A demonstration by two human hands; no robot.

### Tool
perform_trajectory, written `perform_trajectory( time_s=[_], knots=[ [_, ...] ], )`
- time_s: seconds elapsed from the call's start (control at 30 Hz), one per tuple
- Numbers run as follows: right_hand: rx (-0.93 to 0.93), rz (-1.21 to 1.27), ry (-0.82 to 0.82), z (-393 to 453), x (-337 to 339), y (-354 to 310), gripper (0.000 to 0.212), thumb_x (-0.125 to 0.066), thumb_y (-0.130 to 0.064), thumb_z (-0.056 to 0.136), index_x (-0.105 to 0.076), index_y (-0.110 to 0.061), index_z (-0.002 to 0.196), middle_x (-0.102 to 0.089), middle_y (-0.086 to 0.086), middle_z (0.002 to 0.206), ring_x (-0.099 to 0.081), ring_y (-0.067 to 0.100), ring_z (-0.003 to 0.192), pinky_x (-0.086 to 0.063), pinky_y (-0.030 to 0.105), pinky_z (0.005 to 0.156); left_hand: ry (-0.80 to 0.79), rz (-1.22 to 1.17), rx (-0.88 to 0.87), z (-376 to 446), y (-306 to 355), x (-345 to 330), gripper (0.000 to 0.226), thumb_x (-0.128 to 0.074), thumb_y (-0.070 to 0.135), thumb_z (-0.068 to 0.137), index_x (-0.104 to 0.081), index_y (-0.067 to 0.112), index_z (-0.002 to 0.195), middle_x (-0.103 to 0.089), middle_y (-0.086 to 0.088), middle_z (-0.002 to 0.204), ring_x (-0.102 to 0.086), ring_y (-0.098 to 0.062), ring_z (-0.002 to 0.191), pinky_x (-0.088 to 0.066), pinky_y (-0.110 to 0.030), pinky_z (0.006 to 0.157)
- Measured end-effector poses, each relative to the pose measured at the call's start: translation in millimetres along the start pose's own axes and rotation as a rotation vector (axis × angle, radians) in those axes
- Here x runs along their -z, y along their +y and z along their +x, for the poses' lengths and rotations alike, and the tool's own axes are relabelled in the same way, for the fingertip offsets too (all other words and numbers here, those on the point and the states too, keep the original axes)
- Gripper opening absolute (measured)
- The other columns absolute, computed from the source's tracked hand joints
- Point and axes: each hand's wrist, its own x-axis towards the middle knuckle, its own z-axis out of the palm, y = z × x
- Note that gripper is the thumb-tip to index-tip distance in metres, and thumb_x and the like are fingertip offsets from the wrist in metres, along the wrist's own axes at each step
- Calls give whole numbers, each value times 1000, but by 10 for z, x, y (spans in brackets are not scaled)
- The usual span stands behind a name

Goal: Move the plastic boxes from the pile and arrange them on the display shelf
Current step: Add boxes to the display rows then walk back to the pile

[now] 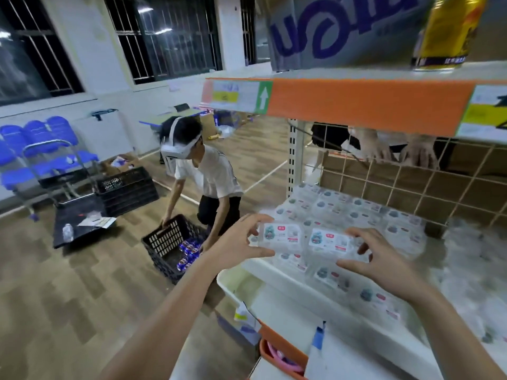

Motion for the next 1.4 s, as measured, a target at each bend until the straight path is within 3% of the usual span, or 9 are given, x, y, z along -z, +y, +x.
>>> perform_trajectory(
  time_s=[0.17,0.33,0.47,0.63,0.93,1.03,1.1,1.27,1.4],
  knots=[
    [-112,33,-16,355,-22,34,64,-72,-42,78,-38,-34,132,-33,-10,122,-44,9,101,-37,15,73,-39,31,-58,535,-143,73,61,-79,26,75,-40,52,113,-47,15,115,-53,-15,98,-49,-24,79],
    [-165,66,-4,591,-69,62,64,-71,-40,79,-41,-29,134,-29,-10,120,-39,9,108,-32,23,89,-80,64,-77,975,-296,125,58,-79,29,75,-45,44,120,-52,14,113,-55,-13,96,-53,-35,83],
    [-195,72,37,673,-66,35,63,-72,-37,78,-44,-26,133,-31,-10,120,-38,7,107,-32,20,87,-113,110,-93,1277,-374,153,64,-76,28,79,-43,31,133,-48,16,115,-48,-4,91,-45,-14,75],
    [-266,77,110,741,-141,4,66,-73,-40,76,-43,-30,134,-31,-13,125,-34,5,113,-30,21,91,-223,140,-136,1748,-524,104,66,-76,26,80,-42,27,137,-40,9,139,-50,-11,95,-38,-14,77],
    [-460,65,202,731,-400,-198,64,-71,-41,80,-39,-34,136,-27,-15,124,-35,5,110,-33,21,89,-341,41,-207,2307,-719,-29,58,-75,14,79,-48,19,130,-43,-4,132,-48,-12,95,-42,-4,71],
    [-495,42,241,715,-517,-273,64,-71,-40,80,-39,-32,136,-29,-13,126,-35,6,107,-32,22,87,-352,63,-215,2408,-781,-65,62,-77,20,77,-48,23,131,-41,-8,132,-45,-23,112,-44,-30,98],
    [-508,26,258,714,-592,-310,66,-71,-40,80,-39,-29,137,-32,-10,132,-37,7,107,-32,22,88,-371,91,-187,2468,-841,-108,65,-78,27,75,-46,32,132,-38,-8,130,-42,-27,118,-39,-41,106],
    [-528,-36,243,746,-768,-394,65,-70,-42,81,-39,-31,137,-33,-11,125,-40,6,102,-31,17,83,-422,91,-202,2498,-905,-191,68,-77,31,76,-42,33,135,-40,-5,121,-45,-19,109,-43,-40,102],
    [-520,-88,229,792,-866,-465,61,-69,-42,81,-39,-33,134,-32,-14,122,-41,6,103,-33,4,74,-421,98,-237,2508,-937,-200,70,-76,33,77,-41,29,137,-41,-7,124,-44,-17,108,-45,-41,100]
  ],
)
